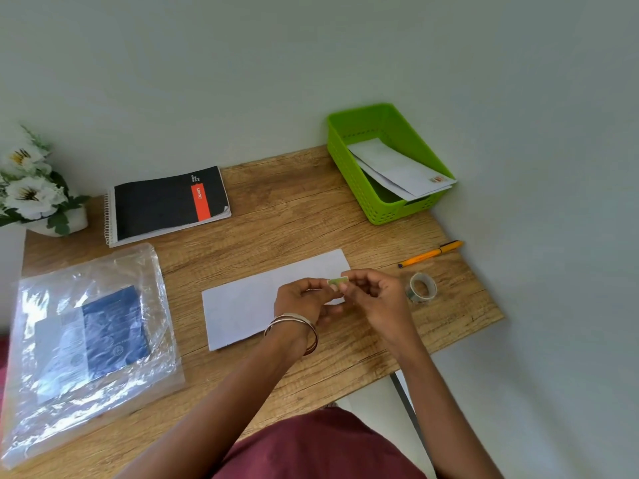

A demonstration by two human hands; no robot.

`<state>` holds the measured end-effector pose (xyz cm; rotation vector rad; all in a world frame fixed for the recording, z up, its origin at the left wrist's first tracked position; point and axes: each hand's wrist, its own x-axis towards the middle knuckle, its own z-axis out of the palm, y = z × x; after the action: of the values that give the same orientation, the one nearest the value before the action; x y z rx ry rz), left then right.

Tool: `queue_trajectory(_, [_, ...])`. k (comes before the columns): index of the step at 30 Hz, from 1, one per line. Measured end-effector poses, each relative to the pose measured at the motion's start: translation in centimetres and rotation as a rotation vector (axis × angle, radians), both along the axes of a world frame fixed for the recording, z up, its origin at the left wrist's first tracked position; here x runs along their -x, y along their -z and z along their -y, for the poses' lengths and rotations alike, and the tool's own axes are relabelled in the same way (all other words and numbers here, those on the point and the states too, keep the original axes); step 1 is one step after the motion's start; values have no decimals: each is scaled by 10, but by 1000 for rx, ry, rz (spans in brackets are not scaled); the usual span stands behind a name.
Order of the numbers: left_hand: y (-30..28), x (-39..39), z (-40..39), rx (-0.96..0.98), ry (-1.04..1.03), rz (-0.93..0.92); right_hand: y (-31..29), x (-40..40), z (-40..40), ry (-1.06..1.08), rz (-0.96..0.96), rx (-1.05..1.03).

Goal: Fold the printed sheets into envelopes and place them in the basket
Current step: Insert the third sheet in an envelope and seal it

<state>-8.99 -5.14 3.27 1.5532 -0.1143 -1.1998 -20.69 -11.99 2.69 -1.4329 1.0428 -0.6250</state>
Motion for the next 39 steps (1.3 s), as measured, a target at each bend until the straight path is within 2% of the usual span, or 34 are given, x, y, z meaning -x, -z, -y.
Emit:
queue_trajectory(3, [4,-6,4,-27,0,63,3,-9,9,36,-15,0])
queue_trajectory(8, [16,-22,13,-95,122,700,11,-26,35,59,-122,18])
queue_trajectory(12, [24,-29,26,-88,222,876,20,-41,52,79,-187,8])
queue_trajectory(16, [39,-31,35,-136,269,940,26,-51,59,92,-233,20])
queue_trajectory(20, [49,-28,40,-141,207,948,32,-55,61,88,-270,51])
queue_trajectory(24, [49,-26,46,-183,153,937,33,-58,62,71,-292,56])
queue_trajectory(39, [51,-20,51,-290,156,994,37,-64,66,2,-466,221])
